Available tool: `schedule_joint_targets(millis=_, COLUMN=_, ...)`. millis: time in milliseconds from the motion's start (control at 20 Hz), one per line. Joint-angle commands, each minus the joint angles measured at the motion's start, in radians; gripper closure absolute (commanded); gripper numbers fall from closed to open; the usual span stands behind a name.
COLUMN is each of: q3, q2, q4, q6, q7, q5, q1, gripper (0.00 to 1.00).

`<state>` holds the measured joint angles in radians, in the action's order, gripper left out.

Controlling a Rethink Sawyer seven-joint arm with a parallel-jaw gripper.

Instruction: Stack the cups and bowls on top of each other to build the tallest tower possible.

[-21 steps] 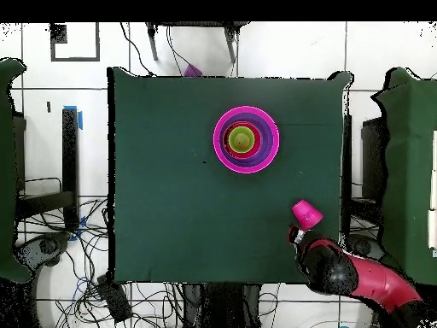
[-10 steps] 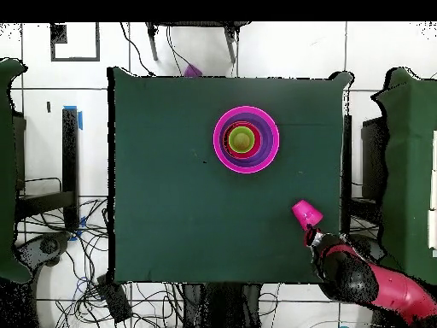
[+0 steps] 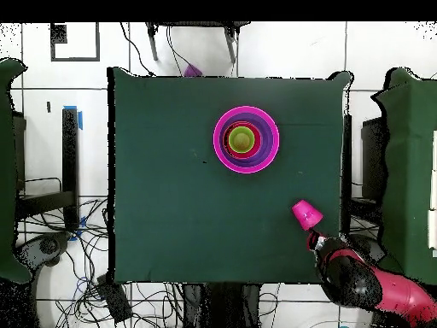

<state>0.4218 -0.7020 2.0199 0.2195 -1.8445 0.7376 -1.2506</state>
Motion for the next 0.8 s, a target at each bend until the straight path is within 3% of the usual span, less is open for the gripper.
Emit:
schedule_joint_targets(millis=50, q3=0.087, q2=0.095, q4=0.027, q6=-0.032, q7=0.098, q5=0.119, q1=0.005, gripper=0.00)
schedule_joint_targets(millis=650, q3=0.044, q2=0.150, q4=-0.011, q6=-0.120, q7=0.023, q5=0.220, q1=0.028, gripper=0.00)
schedule_joint_targets(millis=800, q3=-0.011, q2=0.122, q4=-0.027, q6=-0.190, q7=-0.004, q5=0.271, q1=0.083, gripper=0.00)
